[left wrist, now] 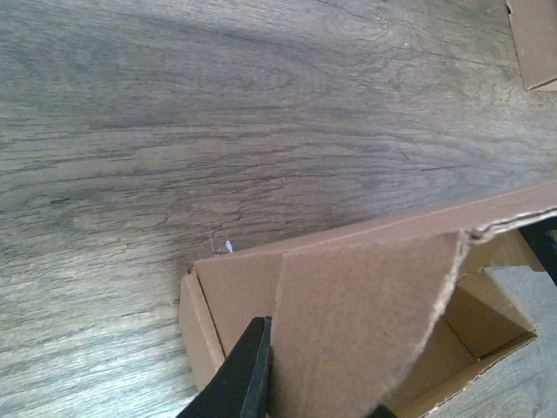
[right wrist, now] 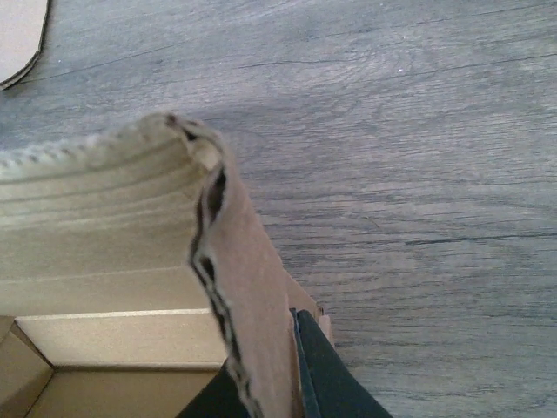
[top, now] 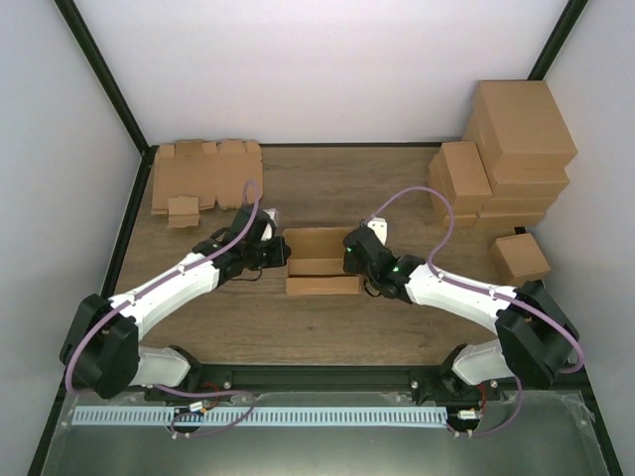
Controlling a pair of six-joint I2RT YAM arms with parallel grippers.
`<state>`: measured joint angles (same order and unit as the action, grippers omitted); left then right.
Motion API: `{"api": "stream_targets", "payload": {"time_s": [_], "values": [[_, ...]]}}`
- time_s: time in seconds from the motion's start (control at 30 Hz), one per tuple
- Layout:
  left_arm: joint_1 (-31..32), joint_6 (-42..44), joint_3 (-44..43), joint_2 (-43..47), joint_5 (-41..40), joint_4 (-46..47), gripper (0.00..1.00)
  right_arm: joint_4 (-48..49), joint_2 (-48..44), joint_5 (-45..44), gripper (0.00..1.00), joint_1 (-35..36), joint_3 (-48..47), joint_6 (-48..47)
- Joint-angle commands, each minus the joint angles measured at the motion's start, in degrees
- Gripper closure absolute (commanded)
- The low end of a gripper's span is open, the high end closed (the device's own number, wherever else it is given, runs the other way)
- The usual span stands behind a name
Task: Fold the paper box
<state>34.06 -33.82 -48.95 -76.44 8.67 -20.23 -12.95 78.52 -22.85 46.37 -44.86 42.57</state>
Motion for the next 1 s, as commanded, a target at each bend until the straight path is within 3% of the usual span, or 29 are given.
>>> {"api": "stream_targets", "payload": {"time_s": [0.0, 0.53, 0.8, 0.97], "values": [[0.1, 0.6, -0.7, -0.5, 0.7, 0.0, 0.91, 0.3, 0.5, -2.8, 0.96, 0.5, -1.1, 1.6], [0.1, -1.6, 5.5, 3.0, 3.7, 3.9, 0.85, 4.7, 0.4, -2.1, 0.96, 1.6, 5.2, 0.8], [0.1, 4.4, -3.3, 8.5, -1.6, -8.5, 0.28, 7.7, -1.4, -1.4, 0.96, 1.6, 6.0, -6.0], [0.1, 10.2, -7.7, 10.8, -3.7, -14.1, 0.17, 11.8, -2.5, 1.1, 0.96, 1.6, 7.6, -13.1]]}}
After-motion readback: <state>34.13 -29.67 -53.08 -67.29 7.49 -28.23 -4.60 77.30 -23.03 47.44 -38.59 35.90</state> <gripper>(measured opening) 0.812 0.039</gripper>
